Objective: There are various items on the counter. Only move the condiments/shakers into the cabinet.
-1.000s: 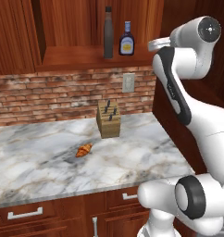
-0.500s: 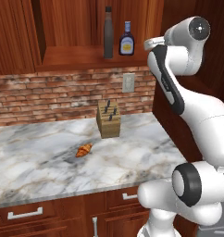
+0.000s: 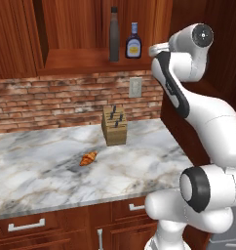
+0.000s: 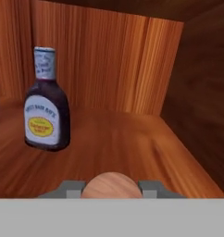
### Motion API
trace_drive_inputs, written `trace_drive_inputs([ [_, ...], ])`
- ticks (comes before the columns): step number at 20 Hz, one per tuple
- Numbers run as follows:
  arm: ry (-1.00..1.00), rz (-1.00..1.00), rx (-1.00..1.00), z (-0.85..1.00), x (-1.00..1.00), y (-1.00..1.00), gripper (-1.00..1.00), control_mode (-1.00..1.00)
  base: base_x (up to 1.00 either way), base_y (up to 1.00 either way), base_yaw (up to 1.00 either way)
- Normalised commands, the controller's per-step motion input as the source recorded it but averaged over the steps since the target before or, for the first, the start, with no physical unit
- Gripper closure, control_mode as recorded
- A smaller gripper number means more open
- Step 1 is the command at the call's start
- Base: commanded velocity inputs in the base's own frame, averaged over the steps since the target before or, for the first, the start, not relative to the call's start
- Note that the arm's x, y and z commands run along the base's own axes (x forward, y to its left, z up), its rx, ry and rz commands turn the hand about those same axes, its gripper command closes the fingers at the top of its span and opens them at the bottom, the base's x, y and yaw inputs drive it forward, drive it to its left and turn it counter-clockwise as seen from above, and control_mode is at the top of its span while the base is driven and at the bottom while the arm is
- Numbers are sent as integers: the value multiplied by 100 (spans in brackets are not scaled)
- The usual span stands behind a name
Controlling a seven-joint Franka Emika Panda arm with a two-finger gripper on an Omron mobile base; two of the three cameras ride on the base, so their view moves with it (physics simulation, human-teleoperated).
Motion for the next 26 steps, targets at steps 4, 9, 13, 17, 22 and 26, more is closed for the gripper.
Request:
trace_drive_inputs([
  [4,7,0,3,24,26,0,100,-100,0,0,0],
  [9,2,0,2,18,25,-3,100,-100,0,0,0],
  [13,0,2,-2,-6,33,-9,100,-100,0,0,0],
  [17,-1,4,-5,-24,22,-14,100,-100,0,0,0],
  [22,-6,2,-3,-6,19,-9,100,-100,0,0,0],
  [26,-6,2,-3,-10,14,-3,100,-100,0,0,0],
])
